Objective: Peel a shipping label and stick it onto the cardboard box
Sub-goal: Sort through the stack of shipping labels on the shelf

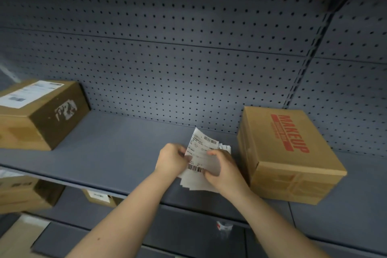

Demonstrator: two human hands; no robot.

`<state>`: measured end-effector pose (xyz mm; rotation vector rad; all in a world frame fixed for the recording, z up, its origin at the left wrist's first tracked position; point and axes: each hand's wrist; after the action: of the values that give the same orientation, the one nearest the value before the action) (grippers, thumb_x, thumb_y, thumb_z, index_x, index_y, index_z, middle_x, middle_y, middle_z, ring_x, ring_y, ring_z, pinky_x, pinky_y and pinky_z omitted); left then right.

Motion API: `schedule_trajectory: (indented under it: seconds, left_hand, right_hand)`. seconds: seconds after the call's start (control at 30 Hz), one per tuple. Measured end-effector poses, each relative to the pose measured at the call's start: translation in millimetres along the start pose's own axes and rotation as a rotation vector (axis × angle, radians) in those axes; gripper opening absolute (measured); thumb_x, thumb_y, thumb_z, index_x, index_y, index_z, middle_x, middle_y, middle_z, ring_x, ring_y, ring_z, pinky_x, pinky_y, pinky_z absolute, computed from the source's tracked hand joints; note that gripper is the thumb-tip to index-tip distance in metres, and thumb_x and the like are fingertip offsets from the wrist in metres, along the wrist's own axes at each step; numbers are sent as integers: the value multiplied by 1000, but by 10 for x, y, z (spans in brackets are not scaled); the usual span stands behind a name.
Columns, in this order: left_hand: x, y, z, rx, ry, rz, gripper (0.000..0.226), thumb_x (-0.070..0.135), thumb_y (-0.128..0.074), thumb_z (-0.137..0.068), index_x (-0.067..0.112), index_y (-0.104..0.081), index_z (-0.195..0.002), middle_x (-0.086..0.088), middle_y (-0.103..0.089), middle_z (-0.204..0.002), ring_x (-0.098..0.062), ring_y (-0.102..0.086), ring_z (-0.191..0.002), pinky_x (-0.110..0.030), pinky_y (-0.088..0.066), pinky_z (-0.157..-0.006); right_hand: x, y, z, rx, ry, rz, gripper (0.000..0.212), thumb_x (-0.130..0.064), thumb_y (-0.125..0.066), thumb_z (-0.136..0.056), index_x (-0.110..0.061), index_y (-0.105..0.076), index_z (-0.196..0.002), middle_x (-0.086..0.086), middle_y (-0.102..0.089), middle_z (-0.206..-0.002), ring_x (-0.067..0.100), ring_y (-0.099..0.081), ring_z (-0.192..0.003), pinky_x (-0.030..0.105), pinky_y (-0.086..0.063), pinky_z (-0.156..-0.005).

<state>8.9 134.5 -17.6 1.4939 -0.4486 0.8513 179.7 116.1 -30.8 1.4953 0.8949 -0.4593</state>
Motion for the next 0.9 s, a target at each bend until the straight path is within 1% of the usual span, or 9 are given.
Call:
schedule_trajectory:
  seconds: [0.17, 0.33, 0.37, 0.43, 0.47, 0.53, 0.63, 0.77, 0.9]
  left_hand:
    - [-27, 231, -104, -21, -54, 78, 15, 24, -66, -85, 23, -67, -70, -1, -70, -72, -19, -63, -69, -29, -48, -67]
    - [0, 502, -181, -185, -253, 71, 13, 24, -66, -86, 29, -70, -74, -7, -74, -77, -17, -66, -67, -36, -53, -72]
    - [25, 552, -176, -221, -276, 94, 11, 23, -67, -85, 26, -71, -76, -5, -75, -76, -13, -66, -66, -35, -53, -73]
    - [67, 649, -167, -265, -272, 175, 5, 22, -70, -84, 22, -74, -81, -4, -76, -77, -11, -68, -68, -34, -53, -75]
    - [74, 694, -161, -274, -256, 221, 3, 21, -71, -84, 20, -75, -84, -5, -77, -79, -13, -70, -70, -33, -54, -77]
    - [38, 793, -146, -300, -204, 325, 11, 20, -73, -82, 16, -74, -92, -7, -78, -83, -16, -72, -76, -31, -54, -79]
    - [-109, 898, -101, -402, -83, 421, 22, 21, -73, -82, 12, -71, -102, -5, -78, -86, -13, -69, -70, -26, -51, -71]
    - [-263, 908, -32, -437, 17, 528, 22, 13, -73, -81, 2, -71, -100, -13, -75, -87, -14, -67, -64, -24, -52, -66]
    - [-288, 928, 28, -471, 35, 454, 17, 10, -69, -83, 2, -72, -97, -14, -77, -91, -13, -67, -63, -22, -49, -61]
  right_hand:
    - [-126, 23, -103, 59, -11, -29, 48, -18, -68, -82, -22, -48, -126, -7, -44, -129, 12, -42, -124, 27, -36, -106]
    - [-348, 89, -284, 150, 142, 119, 55, -23, -60, -89, -27, -36, -138, -3, -36, -147, 18, -22, -138, 35, -25, -111]
    - [-411, 113, -318, 144, 117, 101, 50, -24, -57, -91, -29, -37, -137, -3, -42, -142, 18, -30, -133, 36, -33, -107]
    - [-527, 172, -374, 132, 22, 20, 28, -25, -50, -95, -31, -47, -122, -2, -57, -123, 15, -54, -106, 33, -51, -81]
    - [-560, 197, -391, 140, -10, -5, 16, -24, -47, -96, -30, -51, -110, 0, -62, -110, 14, -59, -91, 32, -53, -67]
    - [-601, 254, -406, 204, -14, -18, 11, -22, -43, -97, -29, -51, -96, -1, -62, -94, 15, -60, -78, 32, -50, -54]
    - [-625, 326, -400, 290, -5, -71, 11, -22, -42, -98, -28, -49, -91, -3, -61, -88, 15, -62, -77, 32, -51, -50]
    - [-636, 341, -416, 334, -32, -90, 11, -19, -43, -98, -24, -50, -92, -5, -60, -88, 14, -62, -78, 31, -53, -51]
    - [-641, 338, -411, 355, -55, -120, 10, -16, -44, -97, -22, -50, -93, 0, -60, -91, 17, -62, -80, 32, -54, -53]
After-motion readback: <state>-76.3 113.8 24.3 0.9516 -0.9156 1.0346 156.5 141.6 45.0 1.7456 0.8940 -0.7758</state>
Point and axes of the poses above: each hand's wrist, its own z-axis away from the middle knuckle, its own y-axis out of the back of the hand, x = y × z
